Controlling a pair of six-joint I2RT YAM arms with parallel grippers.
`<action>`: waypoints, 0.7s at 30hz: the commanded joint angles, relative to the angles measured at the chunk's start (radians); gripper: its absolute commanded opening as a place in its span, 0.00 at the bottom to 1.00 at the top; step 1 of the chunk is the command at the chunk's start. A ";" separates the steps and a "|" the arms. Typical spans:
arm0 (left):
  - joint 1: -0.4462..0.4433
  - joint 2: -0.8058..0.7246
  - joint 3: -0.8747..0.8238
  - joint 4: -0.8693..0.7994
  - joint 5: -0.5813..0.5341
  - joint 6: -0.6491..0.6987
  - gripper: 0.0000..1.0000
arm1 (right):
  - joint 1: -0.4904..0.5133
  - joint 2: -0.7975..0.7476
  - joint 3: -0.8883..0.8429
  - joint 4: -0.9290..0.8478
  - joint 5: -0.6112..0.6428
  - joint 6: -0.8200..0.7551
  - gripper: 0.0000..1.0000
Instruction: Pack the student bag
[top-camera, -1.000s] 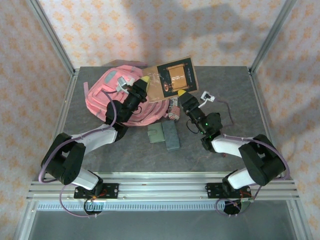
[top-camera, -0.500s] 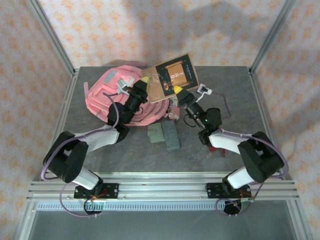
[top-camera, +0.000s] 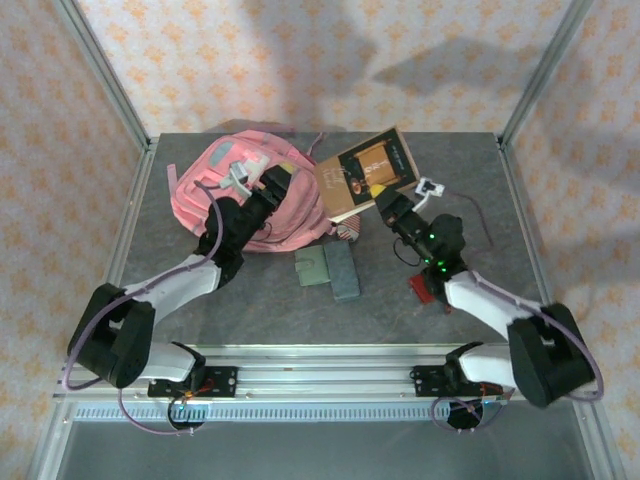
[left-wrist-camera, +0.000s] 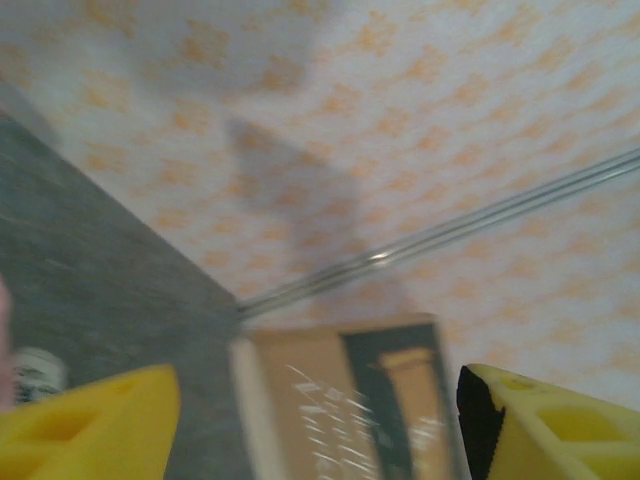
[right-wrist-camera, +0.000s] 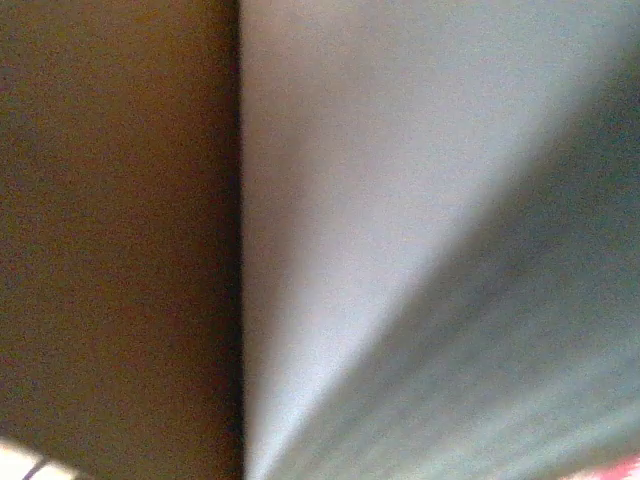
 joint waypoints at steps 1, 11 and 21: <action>0.000 0.013 0.161 -0.492 0.001 0.339 0.76 | -0.032 -0.172 -0.011 -0.187 0.027 -0.155 0.00; -0.045 0.433 0.729 -1.246 -0.334 0.784 0.72 | -0.069 -0.361 0.011 -0.538 0.051 -0.287 0.00; -0.109 0.655 0.852 -1.328 -0.604 0.904 0.78 | -0.069 -0.393 -0.009 -0.546 0.039 -0.277 0.00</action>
